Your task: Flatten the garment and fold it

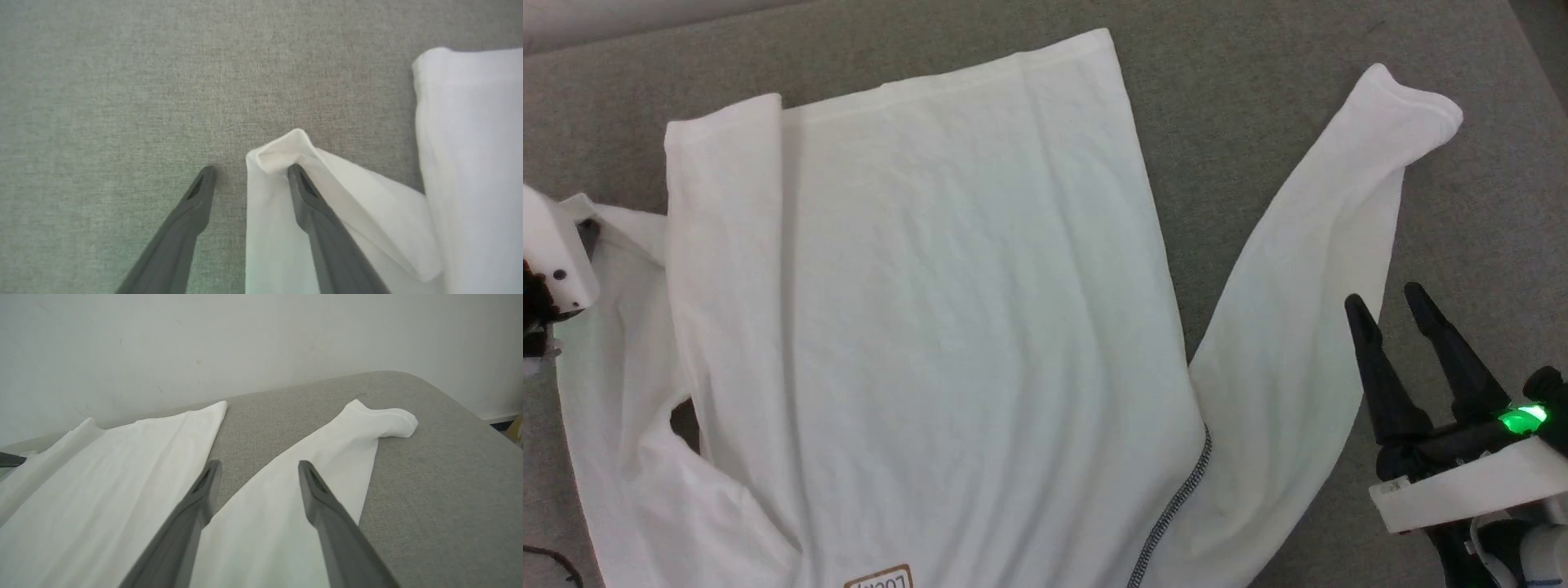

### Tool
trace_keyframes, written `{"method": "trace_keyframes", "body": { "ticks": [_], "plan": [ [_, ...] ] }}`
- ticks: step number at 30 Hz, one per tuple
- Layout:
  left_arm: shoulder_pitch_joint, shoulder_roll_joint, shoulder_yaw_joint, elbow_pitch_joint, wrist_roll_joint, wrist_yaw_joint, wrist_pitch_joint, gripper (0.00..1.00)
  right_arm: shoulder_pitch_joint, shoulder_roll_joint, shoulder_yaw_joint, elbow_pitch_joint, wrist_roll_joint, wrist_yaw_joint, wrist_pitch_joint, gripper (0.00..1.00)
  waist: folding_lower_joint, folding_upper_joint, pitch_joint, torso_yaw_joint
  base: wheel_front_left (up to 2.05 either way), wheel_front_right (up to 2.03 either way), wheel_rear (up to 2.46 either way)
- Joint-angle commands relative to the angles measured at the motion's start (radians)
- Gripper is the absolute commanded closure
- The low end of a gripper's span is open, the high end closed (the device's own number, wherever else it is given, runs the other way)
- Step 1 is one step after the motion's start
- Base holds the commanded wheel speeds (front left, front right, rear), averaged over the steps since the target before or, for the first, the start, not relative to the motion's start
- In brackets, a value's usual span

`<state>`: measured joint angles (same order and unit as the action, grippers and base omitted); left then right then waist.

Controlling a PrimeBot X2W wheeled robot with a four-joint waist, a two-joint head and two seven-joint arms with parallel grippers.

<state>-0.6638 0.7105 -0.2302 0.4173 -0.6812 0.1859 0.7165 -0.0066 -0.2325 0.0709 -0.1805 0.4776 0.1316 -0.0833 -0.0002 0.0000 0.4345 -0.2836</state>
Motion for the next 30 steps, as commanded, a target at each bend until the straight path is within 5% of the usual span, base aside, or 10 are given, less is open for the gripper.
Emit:
{"method": "trace_keyframes", "body": {
  "ticks": [1,2,6,13,30],
  "plan": [
    [0.048,-0.024,-0.040,0.032,-0.006,-0.006,0.050,0.64,-0.020,-0.004,0.006,0.005,0.009,-0.001,-0.010,0.00,0.0002,0.0000,0.006,-0.008,0.00,0.00,0.00],
    [0.055,-0.032,-0.047,0.030,-0.017,-0.012,0.072,1.00,-0.022,-0.006,0.008,0.009,0.011,-0.001,-0.012,0.00,0.0002,0.0000,0.004,-0.009,0.00,0.00,0.00],
    [0.070,-0.060,-0.044,0.019,-0.046,-0.016,0.075,1.00,-0.024,-0.011,0.007,0.021,0.014,-0.001,-0.017,0.00,0.0002,0.0000,-0.007,-0.006,0.00,0.00,0.00],
    [0.094,-0.055,0.049,-0.030,-0.038,0.013,-0.156,1.00,0.015,-0.008,-0.033,0.026,-0.003,-0.001,-0.003,0.00,0.0002,0.0000,-0.103,0.042,0.00,0.00,0.00],
    [0.358,0.137,0.348,-0.201,-0.075,0.126,-0.321,1.00,0.144,0.052,-0.134,-0.051,-0.067,-0.001,0.094,0.00,0.0002,0.0000,-0.258,0.177,0.00,0.00,0.00]
  ]
}}
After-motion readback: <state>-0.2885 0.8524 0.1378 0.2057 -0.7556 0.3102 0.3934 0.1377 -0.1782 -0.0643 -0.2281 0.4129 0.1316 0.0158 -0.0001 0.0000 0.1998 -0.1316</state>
